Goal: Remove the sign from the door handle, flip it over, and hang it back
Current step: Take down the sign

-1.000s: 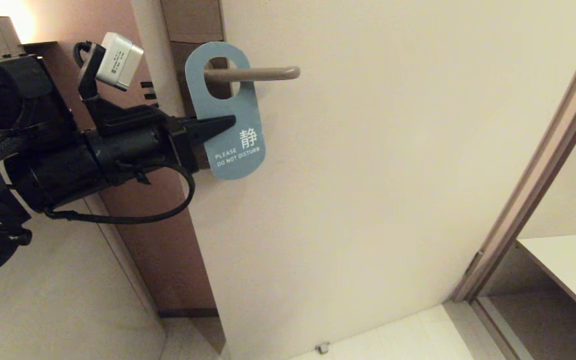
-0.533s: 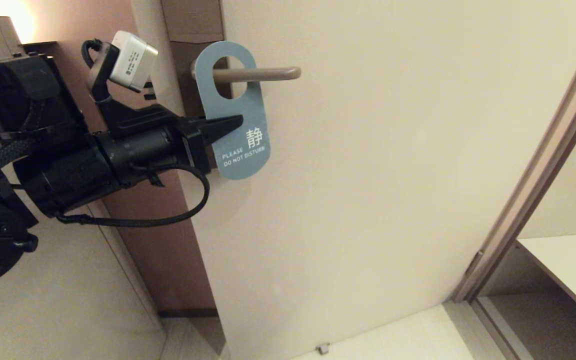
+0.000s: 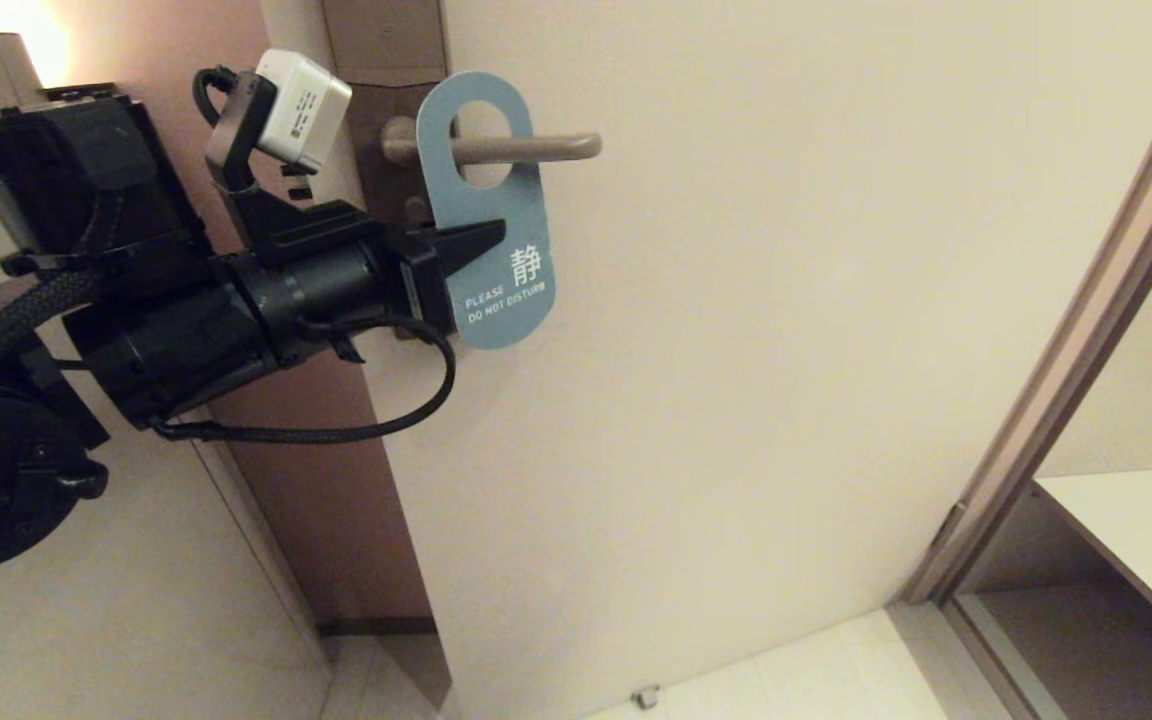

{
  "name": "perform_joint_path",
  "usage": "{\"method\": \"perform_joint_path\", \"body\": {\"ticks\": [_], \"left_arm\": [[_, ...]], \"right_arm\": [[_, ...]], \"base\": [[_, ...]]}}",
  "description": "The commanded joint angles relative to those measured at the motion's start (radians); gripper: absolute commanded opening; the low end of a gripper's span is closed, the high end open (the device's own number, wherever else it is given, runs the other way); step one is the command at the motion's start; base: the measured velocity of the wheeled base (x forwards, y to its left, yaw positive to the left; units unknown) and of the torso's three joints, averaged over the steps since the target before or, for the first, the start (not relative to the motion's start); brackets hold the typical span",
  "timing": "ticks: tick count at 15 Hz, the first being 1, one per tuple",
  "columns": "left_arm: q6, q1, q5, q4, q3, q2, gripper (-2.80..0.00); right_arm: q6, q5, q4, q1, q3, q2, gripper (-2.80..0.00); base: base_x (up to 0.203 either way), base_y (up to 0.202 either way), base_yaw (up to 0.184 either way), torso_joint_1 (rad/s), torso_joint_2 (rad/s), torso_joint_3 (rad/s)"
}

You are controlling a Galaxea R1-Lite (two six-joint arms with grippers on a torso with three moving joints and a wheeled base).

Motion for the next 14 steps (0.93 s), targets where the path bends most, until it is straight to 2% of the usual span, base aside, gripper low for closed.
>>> {"method": "perform_joint_path", "body": {"ticks": [1, 7, 11, 14], "left_arm": [[-0.001, 0.000, 0.001, -0.002, -0.022, 0.027, -2.80], [0.007, -0.005, 0.014, 0.000, -0.074, 0.084, -2.80], [0.029, -0.060, 0.118, 0.025, -0.100, 0.094, -2.80], [0.042, -0.083, 0.166, 0.034, -0.133, 0.102, -2.80]], "right_arm": [[0.001, 0.000, -0.001, 0.000, 0.000, 0.001, -2.80], [0.001, 0.000, -0.001, 0.000, 0.000, 0.001, -2.80], [0.001, 0.000, -0.001, 0.000, 0.000, 0.001, -2.80], [0.001, 0.000, -0.001, 0.000, 0.000, 0.001, -2.80]], "base": [[0.000, 0.000, 0.000, 0.000, 0.00, 0.000], [0.000, 0.000, 0.000, 0.000, 0.00, 0.000], [0.000, 0.000, 0.000, 0.000, 0.00, 0.000], [0.000, 0.000, 0.000, 0.000, 0.00, 0.000]]}}
